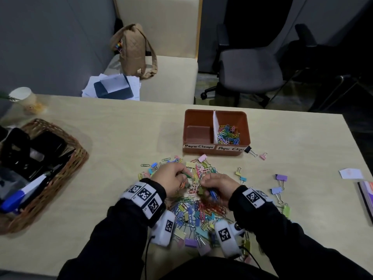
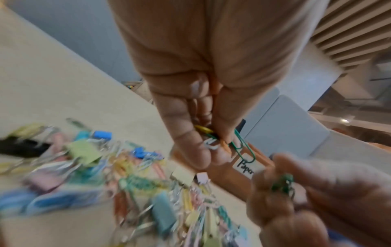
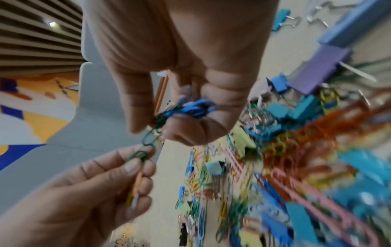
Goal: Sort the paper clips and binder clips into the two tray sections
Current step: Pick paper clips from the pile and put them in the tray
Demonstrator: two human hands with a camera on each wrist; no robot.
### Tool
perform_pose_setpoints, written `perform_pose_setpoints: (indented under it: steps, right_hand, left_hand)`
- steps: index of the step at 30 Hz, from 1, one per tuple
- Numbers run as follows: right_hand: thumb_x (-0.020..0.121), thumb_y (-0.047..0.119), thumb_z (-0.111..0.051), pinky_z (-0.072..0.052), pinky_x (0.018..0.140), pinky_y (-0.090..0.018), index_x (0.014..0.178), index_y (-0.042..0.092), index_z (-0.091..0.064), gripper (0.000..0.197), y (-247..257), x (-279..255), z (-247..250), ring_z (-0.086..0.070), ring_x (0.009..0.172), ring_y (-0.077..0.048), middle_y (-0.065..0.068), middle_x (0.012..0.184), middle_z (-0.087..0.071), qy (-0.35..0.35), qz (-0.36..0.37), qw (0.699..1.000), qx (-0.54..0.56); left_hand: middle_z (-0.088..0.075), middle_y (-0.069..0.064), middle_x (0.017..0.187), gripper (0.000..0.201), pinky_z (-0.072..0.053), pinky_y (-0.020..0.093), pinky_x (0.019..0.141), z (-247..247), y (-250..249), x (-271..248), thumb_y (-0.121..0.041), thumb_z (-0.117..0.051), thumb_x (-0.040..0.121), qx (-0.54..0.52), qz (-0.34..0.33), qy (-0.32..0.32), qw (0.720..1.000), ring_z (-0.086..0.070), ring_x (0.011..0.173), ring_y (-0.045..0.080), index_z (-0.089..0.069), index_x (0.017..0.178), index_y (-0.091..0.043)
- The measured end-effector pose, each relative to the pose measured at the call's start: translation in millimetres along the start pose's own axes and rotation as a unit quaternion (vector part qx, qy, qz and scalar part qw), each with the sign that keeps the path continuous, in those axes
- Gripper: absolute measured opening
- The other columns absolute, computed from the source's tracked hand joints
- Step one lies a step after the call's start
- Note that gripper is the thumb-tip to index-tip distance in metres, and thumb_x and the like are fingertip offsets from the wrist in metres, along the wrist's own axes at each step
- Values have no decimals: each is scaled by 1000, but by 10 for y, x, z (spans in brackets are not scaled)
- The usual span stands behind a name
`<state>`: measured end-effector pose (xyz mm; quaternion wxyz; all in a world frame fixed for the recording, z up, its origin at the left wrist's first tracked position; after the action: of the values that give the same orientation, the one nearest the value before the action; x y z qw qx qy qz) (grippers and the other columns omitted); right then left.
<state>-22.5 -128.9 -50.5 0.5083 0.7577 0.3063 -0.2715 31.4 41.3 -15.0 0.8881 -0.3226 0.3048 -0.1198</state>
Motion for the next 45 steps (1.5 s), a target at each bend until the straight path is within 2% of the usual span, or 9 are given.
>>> perform_pose_setpoints:
  steps: [6, 10, 16, 19, 22, 26, 32, 42, 45]
  right_hand:
    - [88, -13, -38, -36, 36, -18, 78, -1, -57, 24, 327, -65, 317, -48, 42, -17, -14, 64, -52, -78, 16, 996, -29]
    - [95, -4, -38, -47, 39, -19, 81, -2, -56, 22, 683, -50, 524, -53, 40, -15, -15, 68, -54, -121, 33, 987, 104]
    - [98, 5, -41, -52, 41, -24, 83, -1, -52, 19, 1221, 74, 674, -59, 57, -27, -21, 84, -52, -210, 131, 945, 214]
    - [98, 9, -38, -57, 70, -32, 115, -3, -52, 25, 1272, 134, 698, -58, 91, -30, -19, 106, -53, -197, 152, 945, 213]
    - [93, 1, -43, -48, 86, -35, 127, 4, -55, 37, 1196, 144, 724, -59, 94, -25, -11, 105, -61, -231, 187, 953, 60]
    - [83, -7, -61, -55, 76, -29, 87, 19, -67, 27, 865, -44, 612, -64, 78, -19, -8, 88, -69, -237, 262, 913, -205]
    - [82, 3, -66, -54, 73, -26, 82, 20, -69, 18, 158, -67, 370, -63, 72, -10, 6, 79, -69, -145, 171, 824, -521]
    - [86, 30, -65, -51, 85, -31, 110, 17, -59, 28, -311, -50, 57, -60, 98, -21, -1, 105, -63, -87, 101, 689, -712]
    - [84, 22, -65, -49, 89, -35, 125, 14, -49, 45, -433, -30, 59, -56, 107, -25, -5, 117, -53, -57, 105, 663, -739]
  left_hand:
    - [-70, 2, 83, 28, -56, 35, 65, 180, -419, 302, -7, -50, 96, -39, -19, 13, 999, -66, 65, 22, -67, 85, -26]
    - [-63, 9, 75, 30, -53, 28, 51, 60, -801, 652, 1, -43, 97, -188, 4, 11, 982, -59, 57, 20, -65, 85, -14]
    - [-65, 4, 95, 25, -56, 41, 85, -41, -1179, 1119, -5, -49, 94, -207, 14, -61, 976, -66, 81, 23, -67, 106, -17]
    - [-64, 14, 119, 31, -52, 47, 93, -69, -1097, 1182, -3, -48, 92, -237, 22, -42, 970, -64, 103, 32, -63, 114, -19]
    - [-69, 18, 102, 23, -55, 45, 87, -53, -967, 964, -4, -51, 93, -243, -2, -38, 969, -68, 93, 31, -66, 104, -18]
    - [-71, 1, 78, 19, -52, 25, 60, -30, -652, 586, -10, -61, 90, -124, -31, -28, 991, -65, 62, 10, -69, 87, -27]
    - [-71, -5, 101, 16, -48, 26, 93, -310, -4, 241, -10, -66, 86, 18, 9, 10, 1000, -63, 91, 10, -74, 92, -22]
    - [-64, 2, 91, 34, -51, 32, 75, -857, 162, 49, -44, -74, 77, 159, 25, 56, 985, -61, 85, 22, -59, 91, -17]
    - [-60, 7, 103, 35, -51, 36, 80, -955, 151, 47, -30, -72, 78, 191, 5, 39, 981, -60, 95, 28, -52, 102, -15]
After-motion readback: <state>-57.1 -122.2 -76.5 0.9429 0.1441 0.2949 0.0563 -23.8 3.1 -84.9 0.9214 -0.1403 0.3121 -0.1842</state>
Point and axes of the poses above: each hand's wrist, its own x-axis towards the middle knuckle, its own z-axis out of the back of the hand, y = z × x, the point moved 1 cm from there along x, towards the middle knuckle
